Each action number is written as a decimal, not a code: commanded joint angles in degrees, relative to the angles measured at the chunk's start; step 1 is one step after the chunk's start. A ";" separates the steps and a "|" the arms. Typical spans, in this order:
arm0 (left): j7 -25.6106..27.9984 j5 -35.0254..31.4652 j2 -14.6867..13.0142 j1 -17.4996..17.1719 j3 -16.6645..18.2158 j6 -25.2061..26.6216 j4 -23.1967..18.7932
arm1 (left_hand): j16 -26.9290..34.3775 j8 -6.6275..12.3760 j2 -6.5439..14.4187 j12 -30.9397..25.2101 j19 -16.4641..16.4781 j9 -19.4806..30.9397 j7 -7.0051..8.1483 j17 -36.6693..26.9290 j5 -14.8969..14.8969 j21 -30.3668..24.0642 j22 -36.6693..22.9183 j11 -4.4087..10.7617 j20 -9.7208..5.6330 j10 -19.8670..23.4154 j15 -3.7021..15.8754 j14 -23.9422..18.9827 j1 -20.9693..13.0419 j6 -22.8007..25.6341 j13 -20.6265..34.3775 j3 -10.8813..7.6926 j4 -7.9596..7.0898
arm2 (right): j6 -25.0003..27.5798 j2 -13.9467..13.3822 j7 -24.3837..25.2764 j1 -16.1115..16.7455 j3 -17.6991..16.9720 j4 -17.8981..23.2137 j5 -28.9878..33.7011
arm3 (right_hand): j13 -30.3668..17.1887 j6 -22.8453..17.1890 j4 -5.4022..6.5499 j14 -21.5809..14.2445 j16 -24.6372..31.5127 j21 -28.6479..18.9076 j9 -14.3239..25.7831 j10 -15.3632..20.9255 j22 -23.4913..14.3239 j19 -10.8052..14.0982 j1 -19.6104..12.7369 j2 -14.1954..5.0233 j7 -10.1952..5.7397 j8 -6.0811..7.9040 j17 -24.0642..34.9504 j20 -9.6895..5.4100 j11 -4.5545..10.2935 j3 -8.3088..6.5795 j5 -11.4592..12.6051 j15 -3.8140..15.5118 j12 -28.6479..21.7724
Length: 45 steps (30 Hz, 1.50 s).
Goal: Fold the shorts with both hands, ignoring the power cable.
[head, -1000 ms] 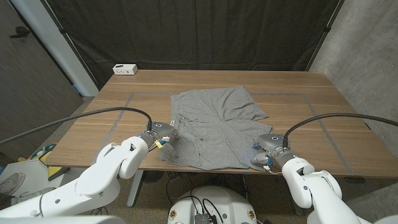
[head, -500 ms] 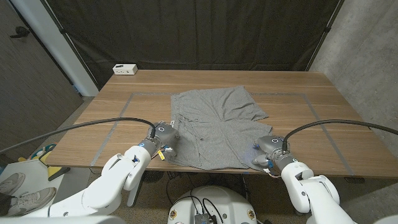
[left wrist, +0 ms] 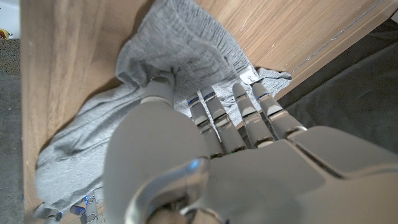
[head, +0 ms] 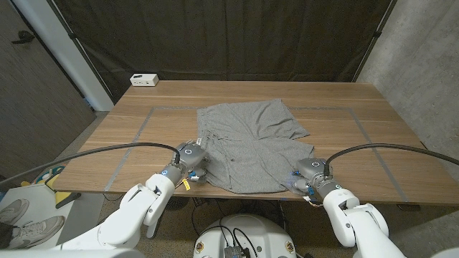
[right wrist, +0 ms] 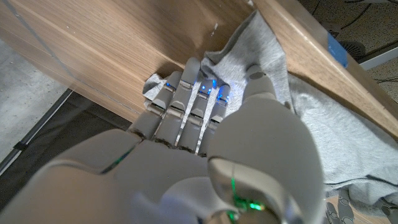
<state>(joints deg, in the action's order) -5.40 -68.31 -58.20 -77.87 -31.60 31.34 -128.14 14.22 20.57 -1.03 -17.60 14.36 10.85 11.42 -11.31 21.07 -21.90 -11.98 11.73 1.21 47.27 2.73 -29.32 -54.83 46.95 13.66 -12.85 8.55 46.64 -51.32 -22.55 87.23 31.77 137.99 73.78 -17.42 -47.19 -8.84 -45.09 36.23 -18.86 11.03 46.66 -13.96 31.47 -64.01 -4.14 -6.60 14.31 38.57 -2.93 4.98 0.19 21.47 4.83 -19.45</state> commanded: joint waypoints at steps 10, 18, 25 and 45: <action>8.57 -1.70 2.28 -0.87 -0.27 1.30 3.81 | 4.72 4.13 7.84 -5.06 3.67 0.21 -2.06 -3.28 -9.39 -3.07 -0.37 -0.05 -2.16 16.28 11.06 -12.19 -12.95 13.93 3.19 -2.57 0.88 | -1.50 0.66 7.61 1.76 -1.95 -1.52 -5.16 | -4.30 -14.86 -0.37 -9.01 8.99 -3.85 1.20 13.11 -0.88 2.34 -12.36 -5.21 2.28 3.07 11.22 -2.03 -1.27 -3.98 -1.96 8.27 -7.96; 9.91 -1.35 2.11 -1.72 0.75 2.77 2.31 | 5.03 4.23 8.87 -5.72 3.02 0.71 -3.85 -4.07 -9.70 -3.56 -0.76 -0.21 -1.26 15.72 11.09 -12.89 -14.76 13.34 5.29 -2.79 0.65 | -1.19 0.37 11.96 2.83 -2.50 -0.56 -5.41 | -4.91 -15.40 0.34 -9.19 8.74 -4.26 1.19 13.31 -0.94 2.17 -12.35 -5.48 2.19 2.93 11.89 -2.17 -1.24 -4.18 -2.67 8.02 -8.43; 10.54 -0.74 1.71 -3.83 2.77 4.43 -1.47 | 4.17 5.22 10.70 -6.32 1.54 3.32 -4.94 -4.92 -8.70 -4.02 -1.24 -0.54 0.25 13.22 11.06 -12.23 -14.63 9.67 8.60 -3.03 -0.86 | -1.40 0.54 18.91 5.37 -4.71 1.27 -8.17 | -5.36 -15.82 0.63 -9.29 8.53 -4.54 1.22 13.33 -0.98 2.03 -12.43 -5.45 2.14 2.89 12.36 -2.51 -1.15 -4.28 -3.10 8.14 -8.70; 17.09 1.58 1.12 -13.56 12.09 6.13 -10.30 | 5.48 10.72 11.36 -11.15 0.24 9.34 -5.64 -9.71 -6.99 -6.00 -2.35 -0.39 0.72 12.36 11.06 -13.67 -15.89 7.86 17.42 -3.56 -1.82 | -4.37 0.11 32.34 9.07 -7.99 3.50 -10.10 | -7.73 -17.51 0.40 -11.48 7.76 -6.85 1.66 16.87 -0.86 3.66 -14.15 -4.45 3.88 2.97 14.76 -0.78 -3.23 -5.23 -3.45 8.04 -11.68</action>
<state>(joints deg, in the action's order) 7.17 -69.47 -56.91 -86.18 -24.79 37.42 -134.21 19.31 30.59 9.40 -22.62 14.93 19.45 6.14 -20.43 13.64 -27.49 -14.00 10.95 1.84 59.82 4.39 -42.55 -69.38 55.06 14.68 -16.22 7.31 43.73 -51.13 3.22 94.55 25.35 140.29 64.43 -21.72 -64.19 -8.17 -55.80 44.08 -25.28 12.55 61.24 -14.75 34.41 -77.41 -8.60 -2.87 16.99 52.96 -3.27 1.94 -4.75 17.74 8.19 -29.23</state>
